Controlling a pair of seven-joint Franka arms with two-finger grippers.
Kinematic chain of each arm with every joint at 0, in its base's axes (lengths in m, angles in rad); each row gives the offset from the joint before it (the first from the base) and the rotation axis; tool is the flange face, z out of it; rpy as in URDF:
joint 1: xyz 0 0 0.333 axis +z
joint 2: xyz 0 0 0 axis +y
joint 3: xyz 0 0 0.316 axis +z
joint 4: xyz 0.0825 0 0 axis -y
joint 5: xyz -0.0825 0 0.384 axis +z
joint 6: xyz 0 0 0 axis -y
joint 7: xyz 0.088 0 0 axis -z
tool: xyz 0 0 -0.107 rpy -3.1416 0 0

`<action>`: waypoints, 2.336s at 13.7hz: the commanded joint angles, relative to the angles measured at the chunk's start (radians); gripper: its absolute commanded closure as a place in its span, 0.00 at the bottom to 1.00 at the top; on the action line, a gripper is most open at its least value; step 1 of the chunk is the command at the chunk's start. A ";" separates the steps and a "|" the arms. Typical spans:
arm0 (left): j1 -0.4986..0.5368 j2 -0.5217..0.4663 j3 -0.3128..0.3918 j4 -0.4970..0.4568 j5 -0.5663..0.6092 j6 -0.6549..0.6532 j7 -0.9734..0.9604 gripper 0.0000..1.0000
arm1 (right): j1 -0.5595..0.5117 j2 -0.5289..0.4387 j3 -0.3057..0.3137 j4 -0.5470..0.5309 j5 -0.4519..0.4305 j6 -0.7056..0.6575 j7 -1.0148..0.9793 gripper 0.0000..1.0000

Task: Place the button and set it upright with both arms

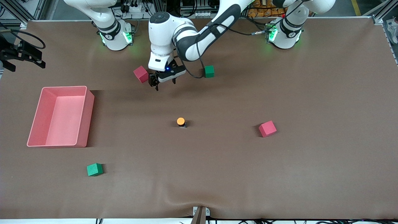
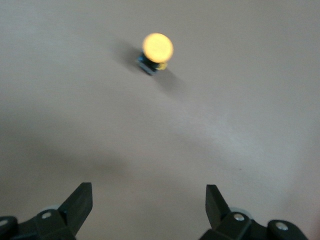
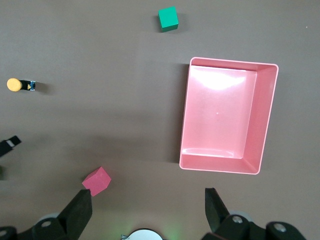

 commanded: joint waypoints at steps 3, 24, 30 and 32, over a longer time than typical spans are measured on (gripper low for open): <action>0.063 -0.158 -0.006 -0.029 -0.134 -0.256 0.189 0.00 | -0.004 0.010 0.003 0.023 -0.006 -0.014 -0.003 0.00; 0.812 -0.670 -0.008 -0.306 -0.248 -0.676 1.628 0.00 | -0.005 0.010 0.003 0.023 -0.002 -0.014 -0.003 0.00; 1.017 -0.765 -0.008 -0.380 -0.303 -0.581 1.768 0.00 | -0.005 0.010 0.003 0.023 -0.002 -0.014 -0.004 0.00; 1.073 -0.779 -0.008 -0.395 -0.305 -0.530 1.840 0.00 | -0.005 0.010 0.003 0.022 -0.002 -0.014 -0.004 0.00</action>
